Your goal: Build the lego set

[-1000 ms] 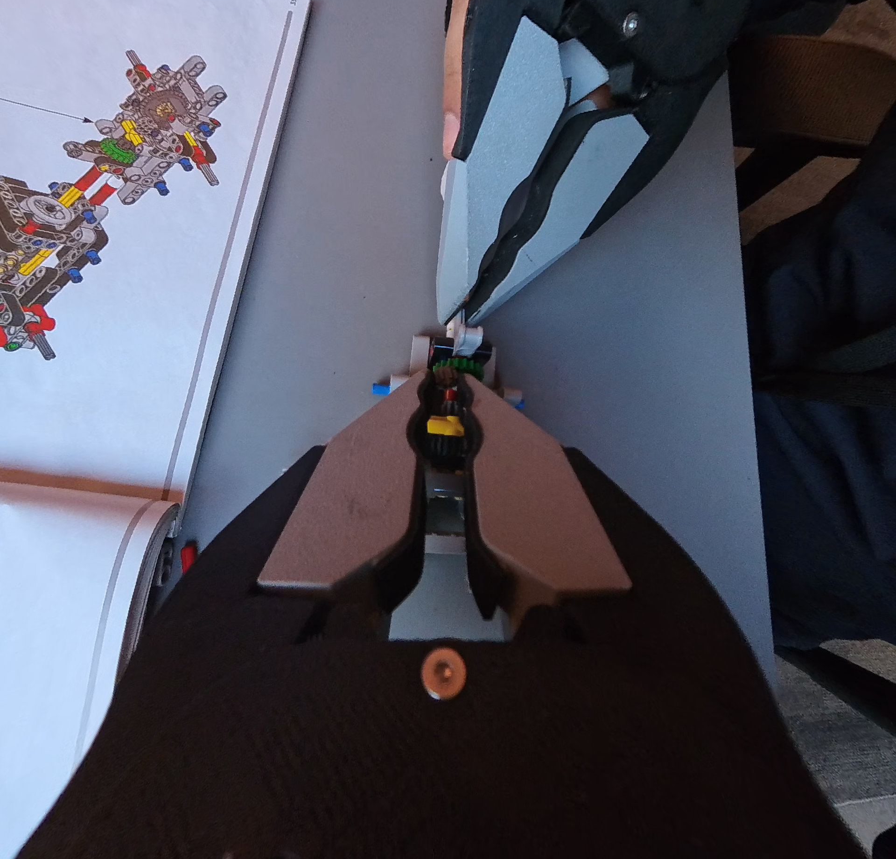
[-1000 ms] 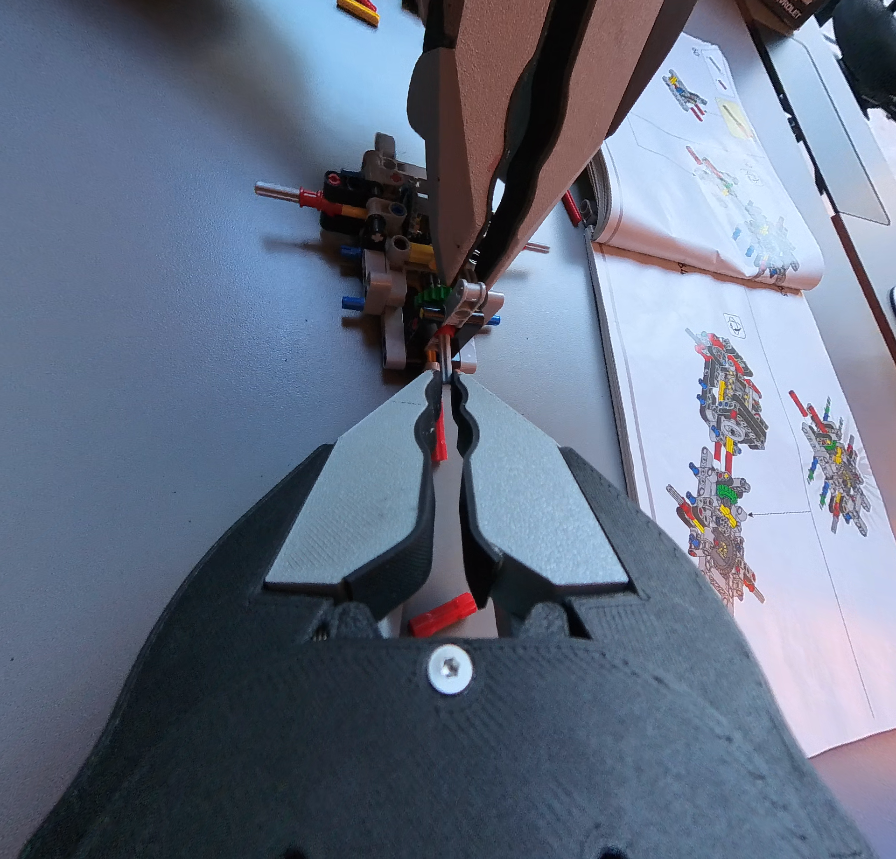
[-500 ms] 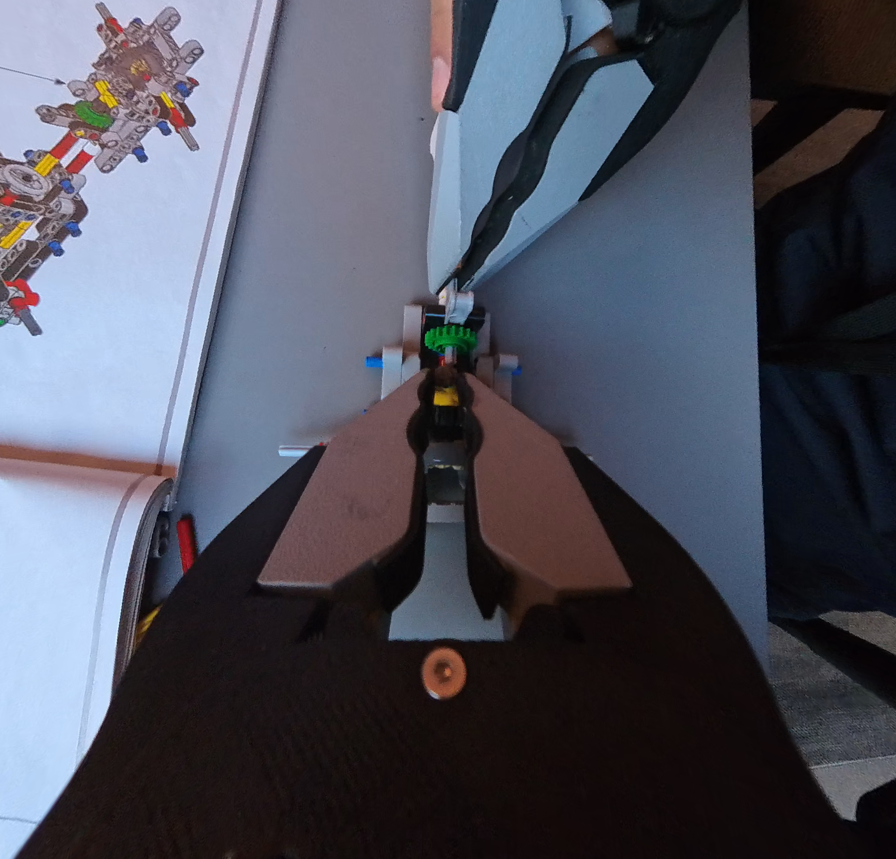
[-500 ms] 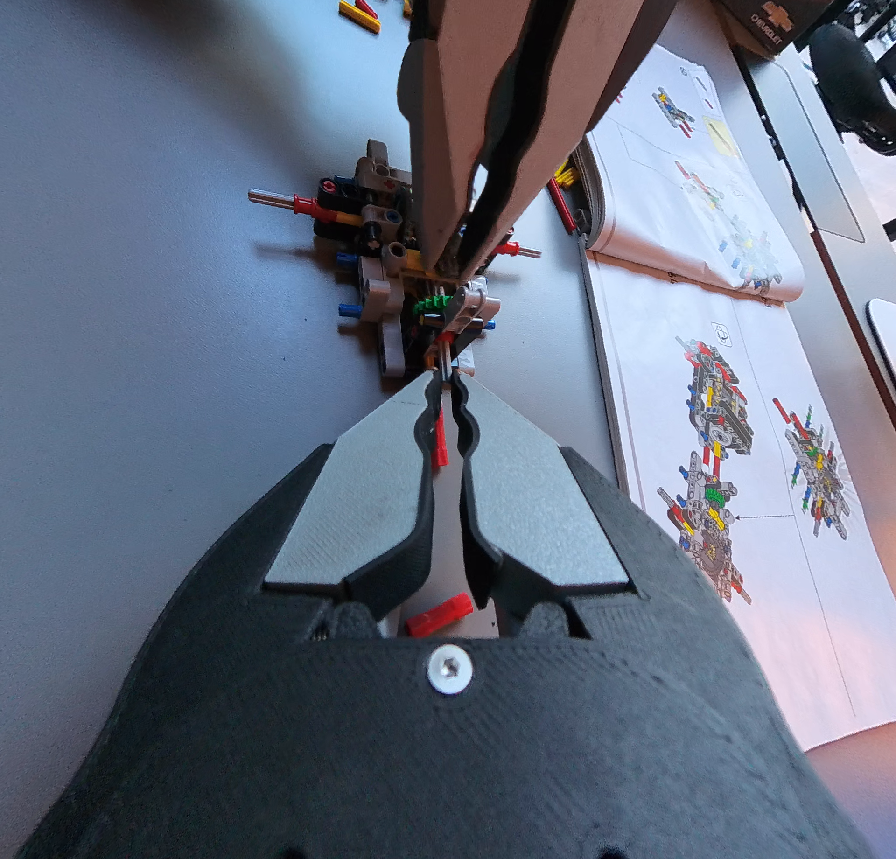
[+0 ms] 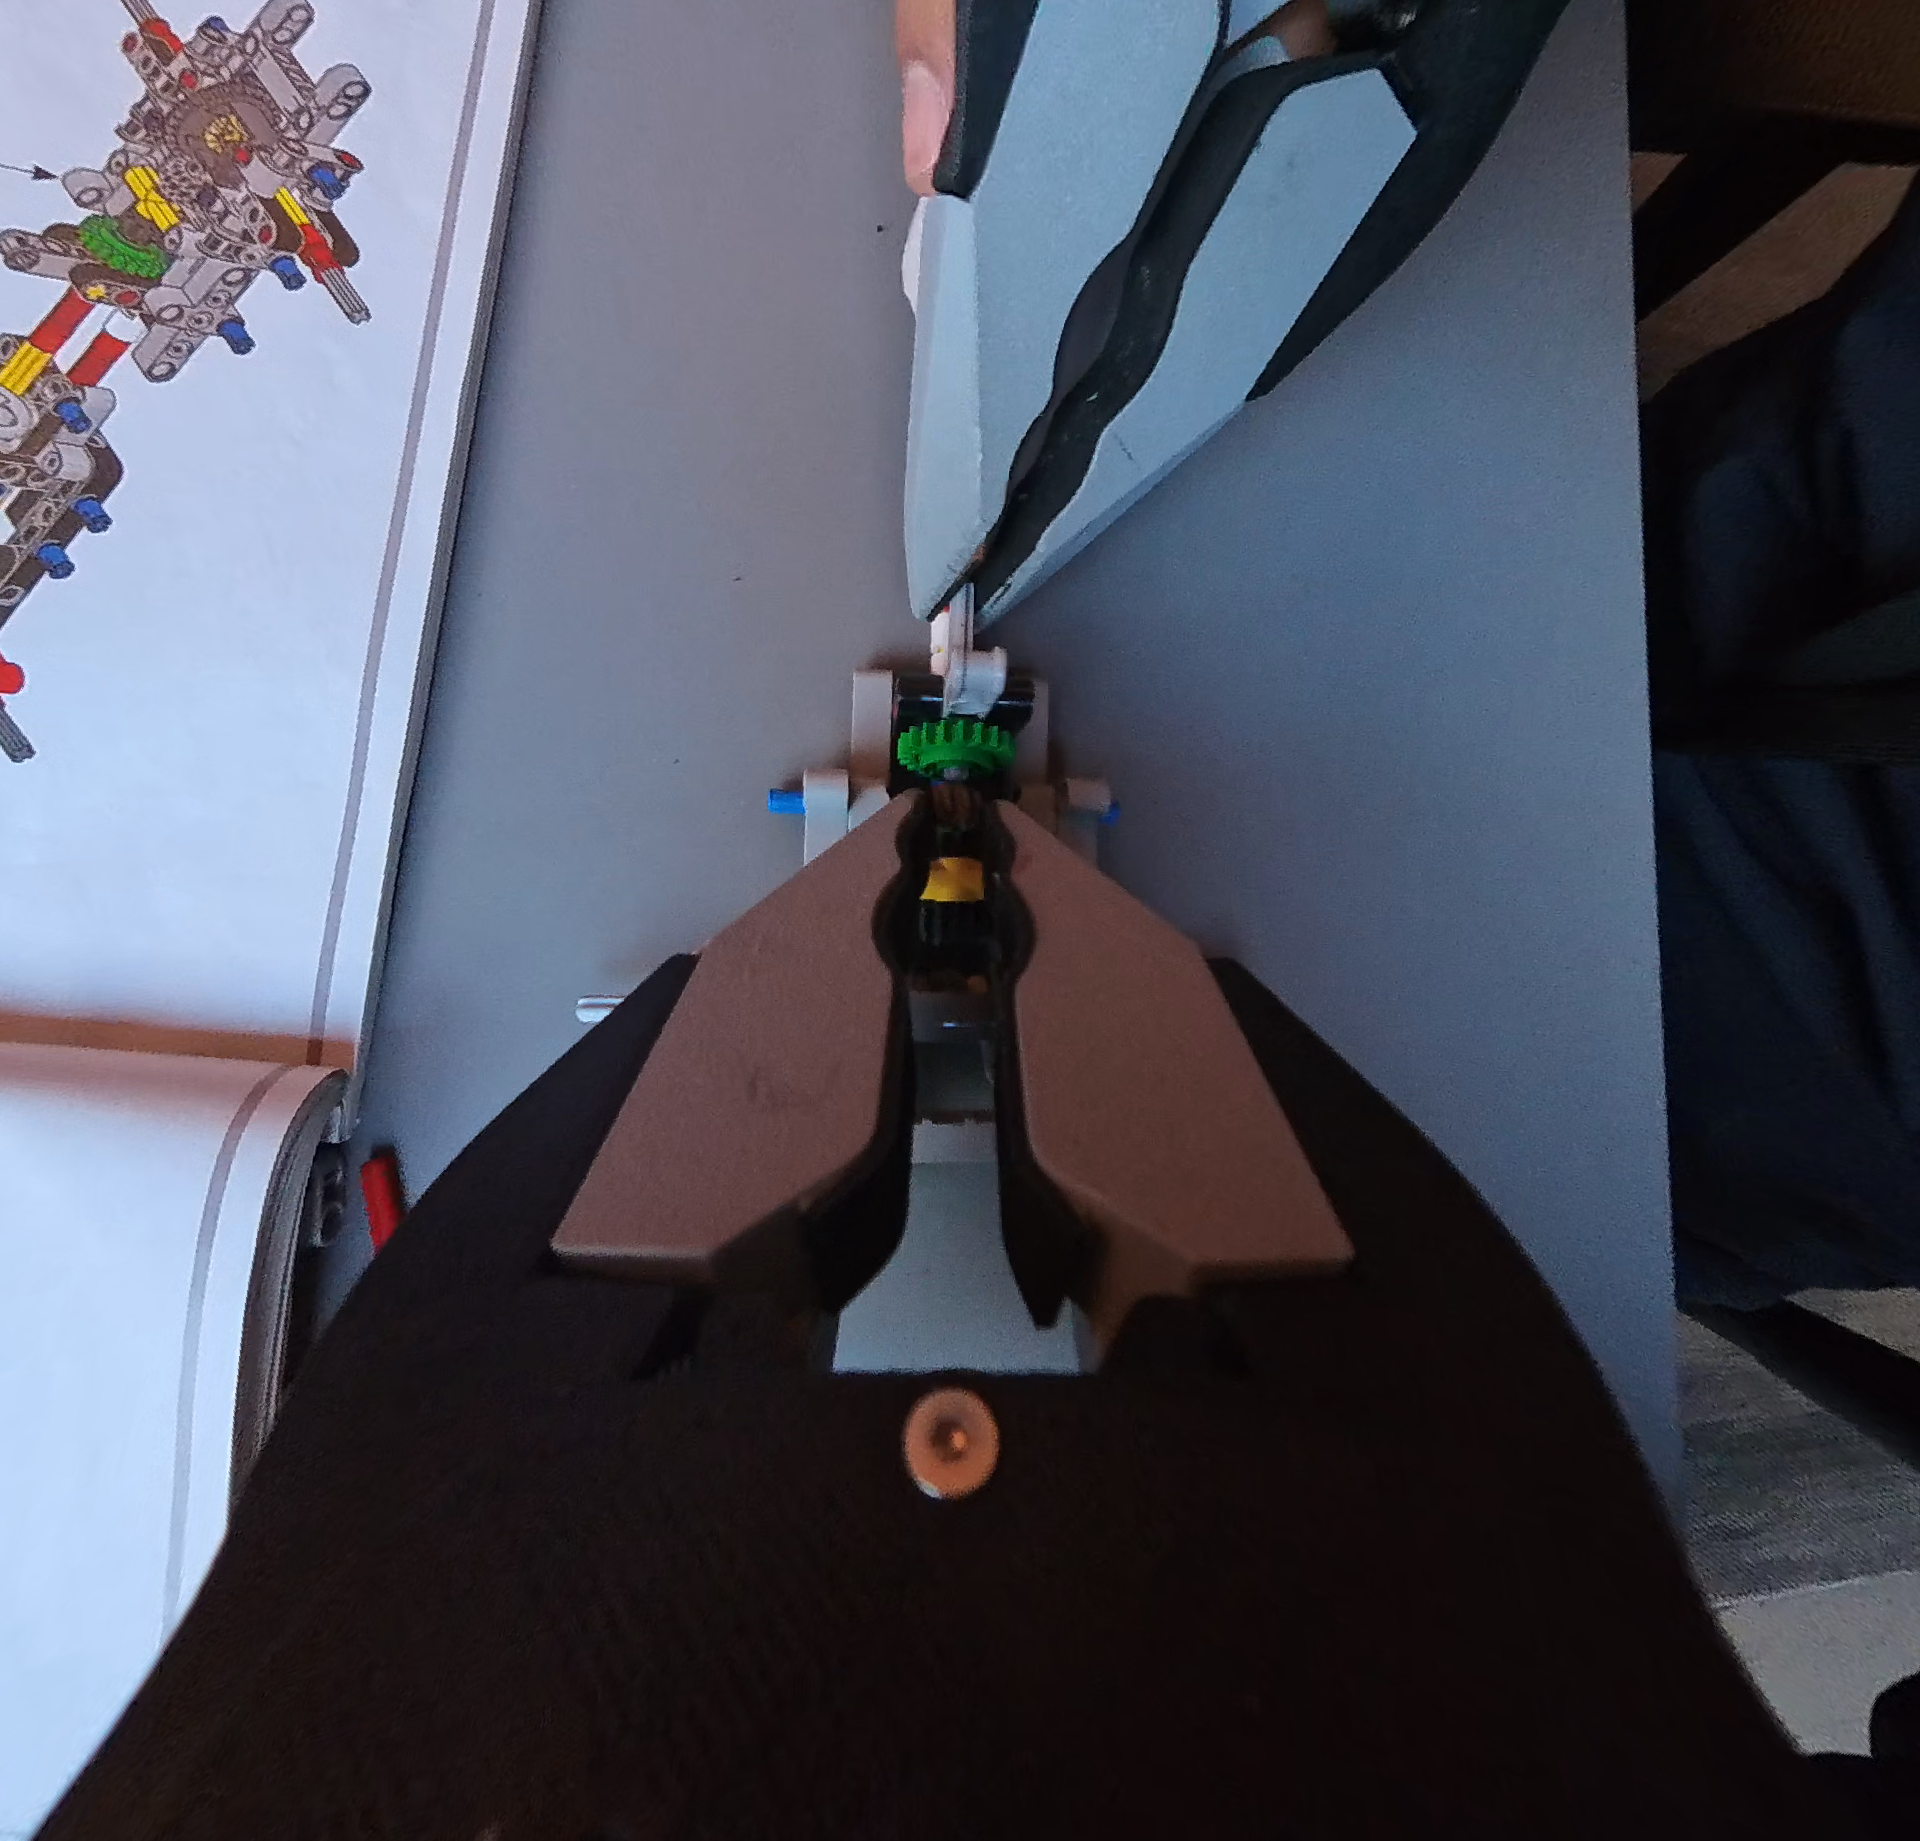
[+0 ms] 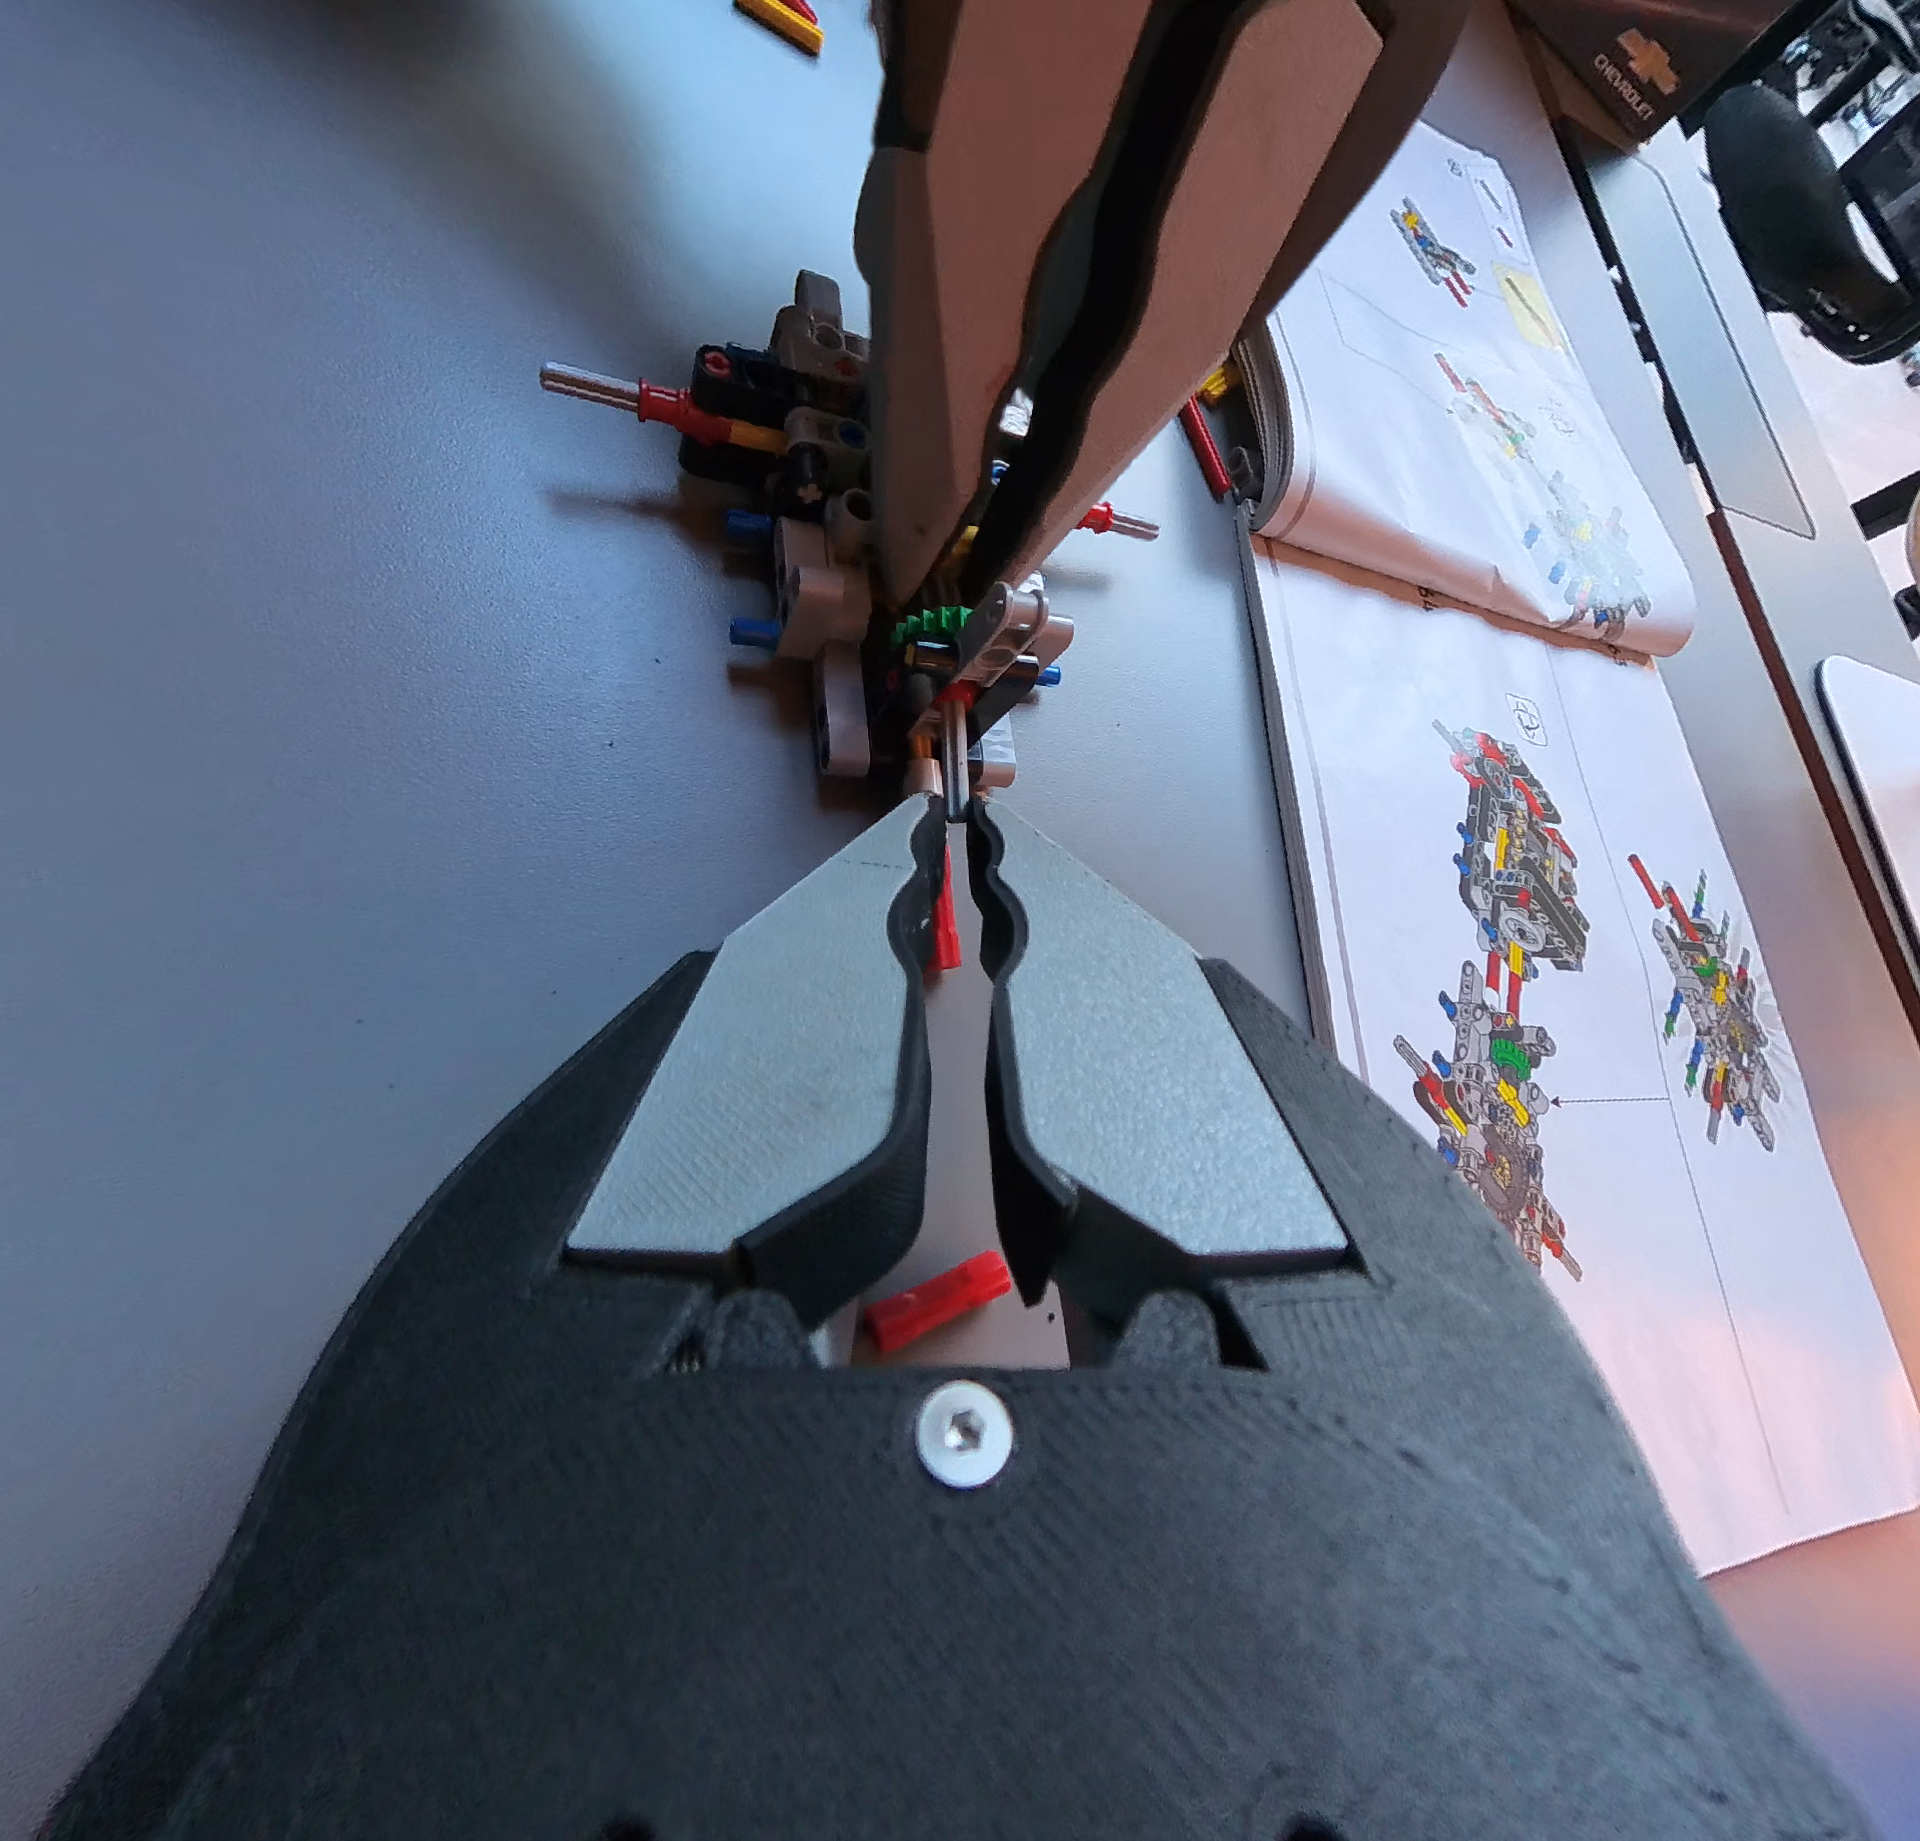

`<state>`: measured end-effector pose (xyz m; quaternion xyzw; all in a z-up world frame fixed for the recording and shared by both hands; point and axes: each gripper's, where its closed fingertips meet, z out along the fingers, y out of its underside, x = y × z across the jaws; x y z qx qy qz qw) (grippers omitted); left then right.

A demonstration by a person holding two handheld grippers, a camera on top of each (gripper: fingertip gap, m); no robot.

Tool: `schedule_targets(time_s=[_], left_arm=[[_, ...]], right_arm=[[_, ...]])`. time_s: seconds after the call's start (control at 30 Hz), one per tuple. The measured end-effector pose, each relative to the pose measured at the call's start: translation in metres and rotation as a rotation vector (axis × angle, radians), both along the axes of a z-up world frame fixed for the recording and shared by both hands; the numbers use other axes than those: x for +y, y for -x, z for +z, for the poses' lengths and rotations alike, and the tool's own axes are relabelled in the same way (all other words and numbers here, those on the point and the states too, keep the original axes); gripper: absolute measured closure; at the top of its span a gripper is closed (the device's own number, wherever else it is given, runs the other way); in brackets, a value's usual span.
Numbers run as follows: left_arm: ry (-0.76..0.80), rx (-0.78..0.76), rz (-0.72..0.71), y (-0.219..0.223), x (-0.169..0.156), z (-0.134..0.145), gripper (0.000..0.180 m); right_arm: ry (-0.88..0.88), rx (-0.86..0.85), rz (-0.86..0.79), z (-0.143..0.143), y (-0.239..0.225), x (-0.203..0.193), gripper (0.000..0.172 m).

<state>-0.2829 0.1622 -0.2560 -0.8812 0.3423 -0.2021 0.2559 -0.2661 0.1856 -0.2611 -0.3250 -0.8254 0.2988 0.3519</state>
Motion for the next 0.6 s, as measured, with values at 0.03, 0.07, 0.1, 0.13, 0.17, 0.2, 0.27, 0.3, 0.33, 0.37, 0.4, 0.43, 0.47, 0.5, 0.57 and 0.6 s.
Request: schedule_targets(time_s=[0.03, 0.07, 0.1, 0.13, 0.17, 0.2, 0.27, 0.3, 0.33, 0.37, 0.4, 0.43, 0.47, 0.5, 0.57, 0.6], left_arm=[[-0.001, -0.013, -0.001, 0.0000, -0.0001, 0.0004, 0.175], [-0.008, -0.025, -0.003, 0.0007, 0.0001, 0.0008, 0.175], [-0.021, -0.034, -0.003, 0.0021, 0.0010, 0.0011, 0.175], [-0.031, -0.046, -0.002, 0.0035, 0.0019, 0.0015, 0.175], [-0.041, -0.057, -0.007, 0.0045, 0.0021, 0.0019, 0.175], [-0.059, -0.058, -0.018, 0.0053, 0.0022, 0.0022, 0.175], [-0.083, -0.064, -0.033, 0.0057, 0.0018, 0.0024, 0.175], [-0.080, -0.072, -0.033, 0.0059, 0.0016, 0.0025, 0.176], [-0.075, -0.081, -0.031, 0.0059, 0.0015, 0.0025, 0.176], [-0.069, -0.089, -0.030, 0.0058, 0.0013, 0.0025, 0.176], [-0.058, -0.097, -0.030, 0.0056, 0.0003, 0.0024, 0.176], [-0.044, -0.106, -0.031, 0.0052, -0.0010, 0.0023, 0.176], [-0.033, -0.115, -0.029, 0.0050, -0.0020, 0.0025, 0.176], [-0.025, -0.124, -0.026, 0.0047, -0.0029, 0.0027, 0.175], [-0.012, -0.139, -0.025, 0.0043, -0.0049, 0.0035, 0.176], [-0.008, -0.142, -0.022, 0.0046, -0.0055, 0.0038, 0.175]], right_arm=[[-0.002, 0.002, 0.002, 0.0000, -0.0002, -0.0004, 0.172], [-0.004, 0.004, 0.004, 0.0000, -0.0003, -0.0006, 0.172], [-0.005, 0.004, 0.005, 0.0000, -0.0004, -0.0008, 0.172], [-0.005, 0.005, 0.006, 0.0000, -0.0005, -0.0010, 0.171], [-0.006, 0.005, 0.008, 0.0000, -0.0005, -0.0012, 0.172], [-0.006, 0.007, 0.011, 0.0000, -0.0006, -0.0017, 0.172], [-0.013, 0.013, 0.016, 0.0002, -0.0004, -0.0027, 0.171], [-0.019, 0.017, 0.018, 0.0002, -0.0003, -0.0031, 0.171], [-0.027, 0.021, 0.018, 0.0000, -0.0001, -0.0032, 0.172], [-0.041, 0.027, 0.018, -0.0002, 0.0001, -0.0031, 0.172], [-0.059, 0.036, 0.017, -0.0003, 0.0002, -0.0026, 0.171], [-0.082, 0.045, 0.016, -0.0005, 0.0004, -0.0020, 0.172], [-0.107, 0.055, 0.013, -0.0007, 0.0006, -0.0013, 0.172], [-0.133, 0.066, 0.012, -0.0009, 0.0011, -0.0014, 0.172], [-0.179, 0.085, 0.012, -0.0010, 0.0021, -0.0019, 0.172], [-0.196, 0.092, 0.013, -0.0009, 0.0025, -0.0025, 0.172]])
